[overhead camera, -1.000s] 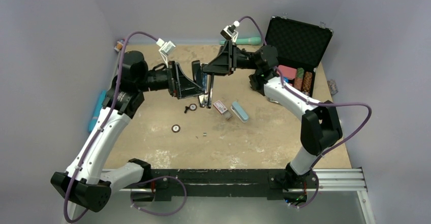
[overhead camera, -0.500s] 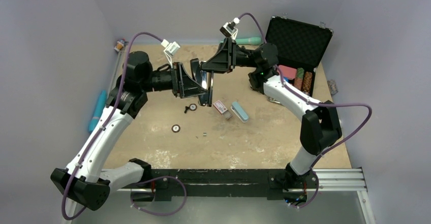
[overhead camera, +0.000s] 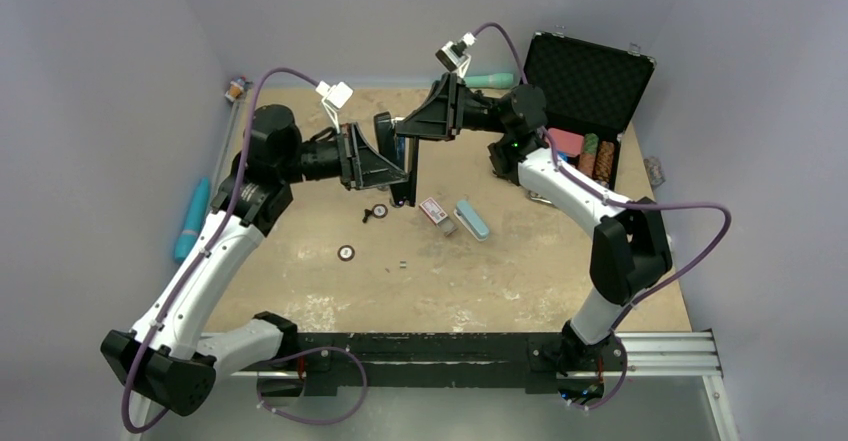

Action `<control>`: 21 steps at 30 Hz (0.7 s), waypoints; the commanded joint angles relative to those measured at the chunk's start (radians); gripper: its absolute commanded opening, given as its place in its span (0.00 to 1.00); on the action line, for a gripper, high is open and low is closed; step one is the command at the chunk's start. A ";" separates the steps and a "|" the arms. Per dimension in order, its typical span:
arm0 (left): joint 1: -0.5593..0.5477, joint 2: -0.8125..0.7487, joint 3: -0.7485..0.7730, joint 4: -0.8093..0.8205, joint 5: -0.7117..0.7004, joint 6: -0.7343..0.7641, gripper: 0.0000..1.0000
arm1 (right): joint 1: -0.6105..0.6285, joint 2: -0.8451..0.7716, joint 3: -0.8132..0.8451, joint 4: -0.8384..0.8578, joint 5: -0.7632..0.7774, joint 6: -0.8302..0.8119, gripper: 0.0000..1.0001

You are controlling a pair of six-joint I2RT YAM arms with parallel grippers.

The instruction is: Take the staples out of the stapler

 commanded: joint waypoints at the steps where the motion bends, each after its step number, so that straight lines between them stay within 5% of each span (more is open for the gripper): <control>1: -0.002 -0.011 -0.037 0.074 -0.008 -0.013 0.00 | 0.006 -0.039 0.036 -0.044 0.030 0.009 0.02; 5: 0.000 -0.021 -0.009 -0.032 -0.085 0.039 0.00 | -0.004 -0.073 0.023 -0.215 0.032 -0.137 0.92; 6: 0.000 -0.025 -0.007 -0.043 -0.100 0.044 0.00 | -0.009 -0.083 0.016 -0.251 0.040 -0.163 0.97; 13: 0.003 -0.042 0.019 -0.142 -0.187 0.094 0.00 | -0.081 -0.131 -0.032 -0.453 0.081 -0.294 0.99; 18: 0.013 -0.037 0.077 -0.352 -0.356 0.184 0.00 | -0.150 -0.145 0.057 -0.987 0.235 -0.627 0.99; 21: 0.022 -0.020 0.093 -0.420 -0.429 0.217 0.00 | -0.165 -0.145 0.091 -1.164 0.300 -0.758 0.99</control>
